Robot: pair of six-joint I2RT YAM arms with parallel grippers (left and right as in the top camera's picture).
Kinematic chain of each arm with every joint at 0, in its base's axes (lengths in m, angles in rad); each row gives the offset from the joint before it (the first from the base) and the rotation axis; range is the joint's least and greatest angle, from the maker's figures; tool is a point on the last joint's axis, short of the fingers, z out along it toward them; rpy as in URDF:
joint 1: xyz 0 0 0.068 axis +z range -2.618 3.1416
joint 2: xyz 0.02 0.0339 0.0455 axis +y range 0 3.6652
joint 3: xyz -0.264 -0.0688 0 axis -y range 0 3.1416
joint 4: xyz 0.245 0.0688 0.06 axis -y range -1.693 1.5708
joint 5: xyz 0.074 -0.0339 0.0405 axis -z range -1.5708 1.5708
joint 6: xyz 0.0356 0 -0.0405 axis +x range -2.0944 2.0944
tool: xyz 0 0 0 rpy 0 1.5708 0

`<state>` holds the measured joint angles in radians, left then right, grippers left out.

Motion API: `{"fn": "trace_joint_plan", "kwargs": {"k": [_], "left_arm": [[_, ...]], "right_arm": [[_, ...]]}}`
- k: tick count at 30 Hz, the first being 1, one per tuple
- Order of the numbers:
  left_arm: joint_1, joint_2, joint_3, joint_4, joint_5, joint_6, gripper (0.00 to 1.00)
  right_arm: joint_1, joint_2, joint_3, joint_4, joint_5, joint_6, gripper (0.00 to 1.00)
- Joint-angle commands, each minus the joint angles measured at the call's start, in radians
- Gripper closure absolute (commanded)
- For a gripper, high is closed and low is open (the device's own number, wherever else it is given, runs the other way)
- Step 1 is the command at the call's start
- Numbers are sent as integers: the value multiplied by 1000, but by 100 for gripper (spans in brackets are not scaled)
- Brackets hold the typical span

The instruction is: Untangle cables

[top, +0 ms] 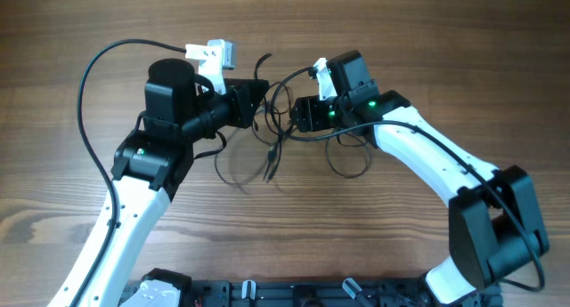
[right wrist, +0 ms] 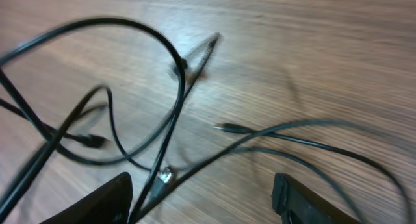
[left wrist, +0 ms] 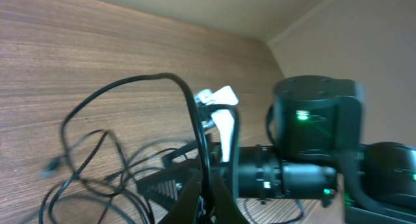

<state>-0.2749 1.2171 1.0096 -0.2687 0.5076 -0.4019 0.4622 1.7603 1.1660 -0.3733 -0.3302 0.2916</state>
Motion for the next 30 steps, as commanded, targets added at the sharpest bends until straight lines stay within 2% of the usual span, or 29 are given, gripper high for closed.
{"fn": "trace_joint_plan", "kwargs": {"k": [1,3,10,14,16,18,19,24,28,30], "left_arm": [[-3,-21,18,2,24,-7,96],[-3,-21,18,-2,24,-6,96],[-3,-20,18,-5,8,-2,96],[-1,-20,18,21,-3,-2,96],[-1,-21,18,44,-3,-2,96],[-1,-26,18,73,-3,-3,96],[-1,-31,18,88,-3,-3,96],[26,-76,18,173,-2,-57,96],[81,-128,18,250,-3,-102,96],[117,-151,18,276,-3,-113,96]], "right_arm": [[2,30,3,28,-130,14,32],[2,30,3,38,-143,50,35],[2,30,3,43,-326,50,41],[3,30,3,34,-364,53,45],[2,30,3,31,-359,53,53],[2,30,3,30,-329,72,68],[2,30,3,26,-291,105,72],[2,31,3,16,-175,158,73],[2,32,3,5,-87,198,93],[2,31,3,-20,-2,257,96]]}}
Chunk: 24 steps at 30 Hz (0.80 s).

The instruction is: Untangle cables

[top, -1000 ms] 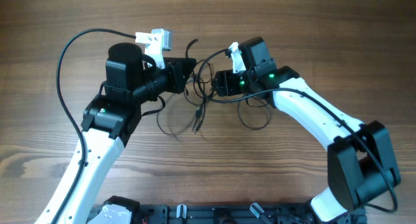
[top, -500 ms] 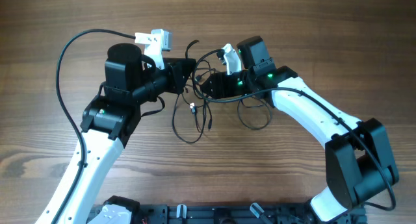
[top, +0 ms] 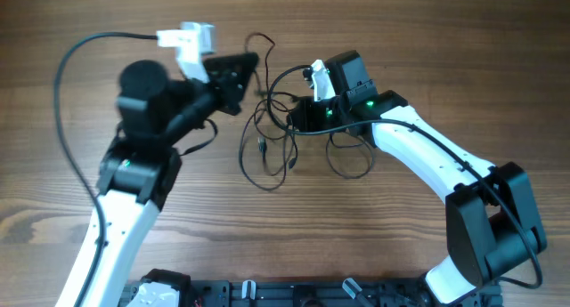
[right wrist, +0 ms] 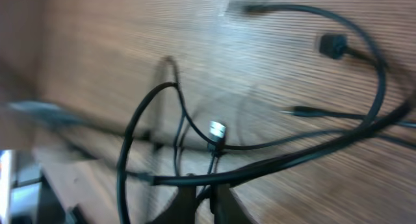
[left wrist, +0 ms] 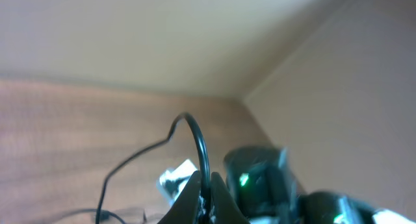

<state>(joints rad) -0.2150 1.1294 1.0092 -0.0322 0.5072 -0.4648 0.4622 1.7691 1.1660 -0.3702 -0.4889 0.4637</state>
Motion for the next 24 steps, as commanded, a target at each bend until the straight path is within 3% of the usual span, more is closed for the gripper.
{"fn": "trace_joint_plan", "kwargs": {"k": [1,8,13,15,17,20,24], "left_arm": [[77,-73,19,45,-2,-50,96],[244,-117,19,40,1,-72,96],[356,-122,19,45,15,-154,96],[384,-115,19,43,73,-192,96],[387,-104,19,38,126,-198,96],[377,-74,19,0,182,-198,96],[356,-18,19,-80,184,-198,96]], "right_arm": [[2,23,3,-37,201,110,96],[-2,23,3,-153,476,203,96],[-2,23,3,-169,506,201,96],[-2,23,3,-109,382,114,90],[-1,23,3,-41,203,-23,73],[-1,23,4,41,-139,-211,55],[3,23,4,56,-274,-228,44]]}}
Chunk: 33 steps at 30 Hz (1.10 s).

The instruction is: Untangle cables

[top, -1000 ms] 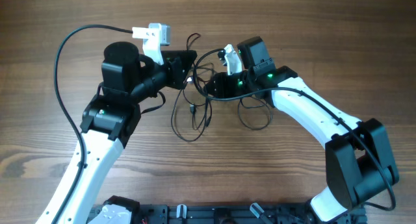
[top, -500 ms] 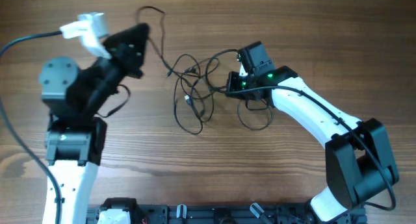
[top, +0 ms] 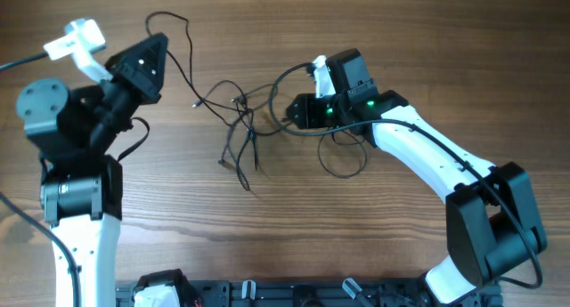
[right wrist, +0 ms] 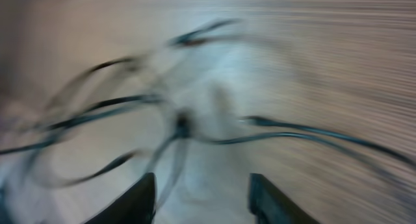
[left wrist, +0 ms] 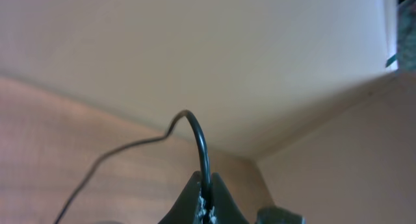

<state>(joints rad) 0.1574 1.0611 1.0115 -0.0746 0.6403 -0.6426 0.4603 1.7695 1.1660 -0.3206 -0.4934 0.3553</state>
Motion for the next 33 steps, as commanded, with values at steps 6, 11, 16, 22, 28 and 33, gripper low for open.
{"fn": "trace_joint_plan", "kwargs": {"k": [6,11,16,22,28,33], "left_arm": [[-43,115,16,-42,51,-20,96],[-44,117,16,-17,51,-20,96],[-43,117,16,16,51,-20,96],[-43,117,16,19,51,-20,96],[-43,117,16,18,51,-20,96],[-43,117,16,14,51,-20,96]], "right_arm": [[38,22,4,-6,-264,-117,43],[66,23,4,-24,-160,-116,51],[76,23,3,-85,0,-109,61],[76,23,3,-101,154,-108,51],[76,31,3,-73,268,-93,51],[75,82,3,-31,268,-97,50]]}}
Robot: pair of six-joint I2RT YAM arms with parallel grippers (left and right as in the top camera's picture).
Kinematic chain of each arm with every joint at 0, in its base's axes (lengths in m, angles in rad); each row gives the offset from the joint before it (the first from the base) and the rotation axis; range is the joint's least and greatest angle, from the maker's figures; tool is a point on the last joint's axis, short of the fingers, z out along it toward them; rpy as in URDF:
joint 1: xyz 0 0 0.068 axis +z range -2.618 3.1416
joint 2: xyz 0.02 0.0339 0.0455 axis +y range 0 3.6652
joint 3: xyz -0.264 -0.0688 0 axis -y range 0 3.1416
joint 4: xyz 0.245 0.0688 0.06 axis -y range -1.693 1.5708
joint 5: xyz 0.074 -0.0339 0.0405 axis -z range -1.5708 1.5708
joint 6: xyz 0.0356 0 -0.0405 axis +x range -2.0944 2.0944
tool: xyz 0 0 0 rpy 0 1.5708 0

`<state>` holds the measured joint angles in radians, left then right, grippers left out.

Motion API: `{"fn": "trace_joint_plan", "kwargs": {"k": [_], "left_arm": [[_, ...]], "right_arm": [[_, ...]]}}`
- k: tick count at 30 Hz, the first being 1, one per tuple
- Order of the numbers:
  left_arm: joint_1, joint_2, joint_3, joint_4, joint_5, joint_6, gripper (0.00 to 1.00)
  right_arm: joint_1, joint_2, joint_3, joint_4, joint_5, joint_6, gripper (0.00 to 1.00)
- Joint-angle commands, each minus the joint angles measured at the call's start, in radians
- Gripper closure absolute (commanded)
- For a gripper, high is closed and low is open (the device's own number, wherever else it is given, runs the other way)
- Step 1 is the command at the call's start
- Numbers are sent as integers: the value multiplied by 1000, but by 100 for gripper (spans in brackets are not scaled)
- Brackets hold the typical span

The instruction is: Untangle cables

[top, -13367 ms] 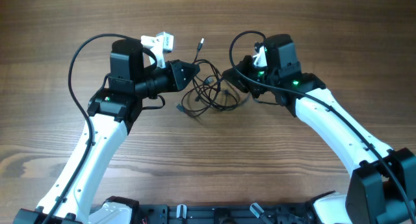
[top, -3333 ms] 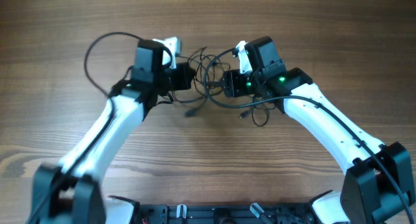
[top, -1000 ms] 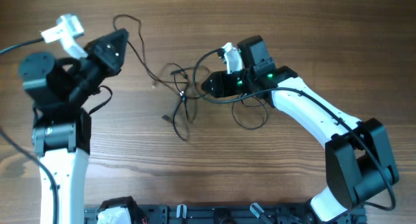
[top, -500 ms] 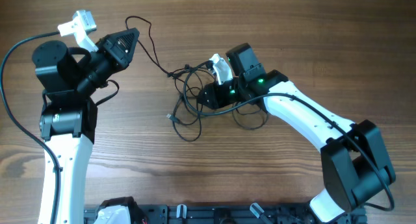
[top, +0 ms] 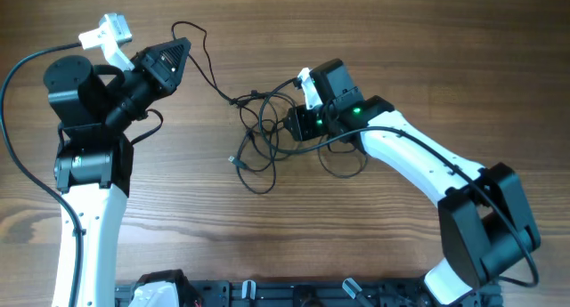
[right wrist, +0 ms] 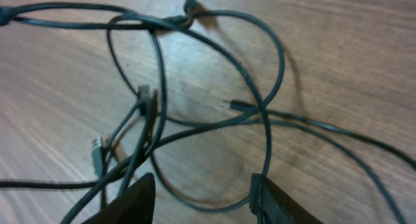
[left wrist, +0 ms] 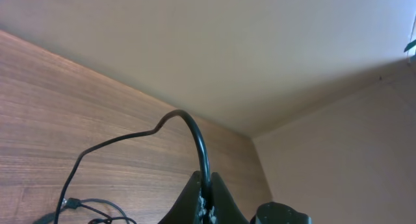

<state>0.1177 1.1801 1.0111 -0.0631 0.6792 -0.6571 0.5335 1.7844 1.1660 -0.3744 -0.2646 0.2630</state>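
A tangle of thin black cables (top: 265,133) lies on the wooden table (top: 401,40) at the middle. One strand (top: 207,71) rises out of it to the upper left, and my left gripper (top: 181,49) is shut on it. In the left wrist view that strand (left wrist: 195,130) arches up from the pinched gripper (left wrist: 205,193). My right gripper (top: 288,125) sits at the tangle's right edge. In the right wrist view it is the open gripper (right wrist: 201,182), low over the cable loops (right wrist: 195,100), with one loop running between its fingers. A USB plug (right wrist: 97,149) lies at the left.
The left arm's own supply cable (top: 13,76) arcs over the table's left side. A wider cable loop (top: 343,165) lies under the right forearm. Beyond the table's far edge is a beige wall (left wrist: 195,42). A black base rail (top: 294,294) runs along the near edge.
My left gripper, still shut on its strand, has moved a little right toward the middle. The drawn-out cables have slackened and bunched nearer my right gripper, which has shifted slightly left and stays open.
Both grippers were together over the tangle, the left shut on a strand and the right open. Then the right was shut on a cable while the left had moved up and left. Later the left was far left with the strand drawn out and the right open. Now the cables have slackened.
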Motion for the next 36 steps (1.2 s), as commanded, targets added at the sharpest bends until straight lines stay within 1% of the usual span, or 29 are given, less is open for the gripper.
{"fn": "trace_joint_plan", "kwargs": {"k": [1,9,19,20,22,23,26,27,30,34,36], "left_arm": [[-3,-2,17,0,12,-5,96],[-3,-2,17,-9,12,-5,96],[-3,-2,17,-9,12,-5,96],[-3,-2,17,-9,12,-5,96],[-3,-2,17,-9,12,-5,96],[-3,-2,17,-10,12,-5,96],[-3,-2,17,-14,12,-5,96],[-3,-2,17,-17,12,-5,96],[-3,-2,17,-38,12,0,96],[-3,-2,17,-100,-9,98,96],[4,-2,17,-130,-53,132,96]], "right_arm": [[2,78,3,38,39,-4,50],[2,159,3,158,49,-2,50],[2,225,3,173,85,-1,50],[2,225,3,180,85,0,52],[2,225,3,183,85,0,65],[2,225,3,183,84,3,69],[2,225,3,178,84,9,94],[2,225,4,175,84,15,96],[0,224,4,171,84,68,96],[-25,189,7,140,93,92,96],[-53,153,10,99,146,127,96]]}}
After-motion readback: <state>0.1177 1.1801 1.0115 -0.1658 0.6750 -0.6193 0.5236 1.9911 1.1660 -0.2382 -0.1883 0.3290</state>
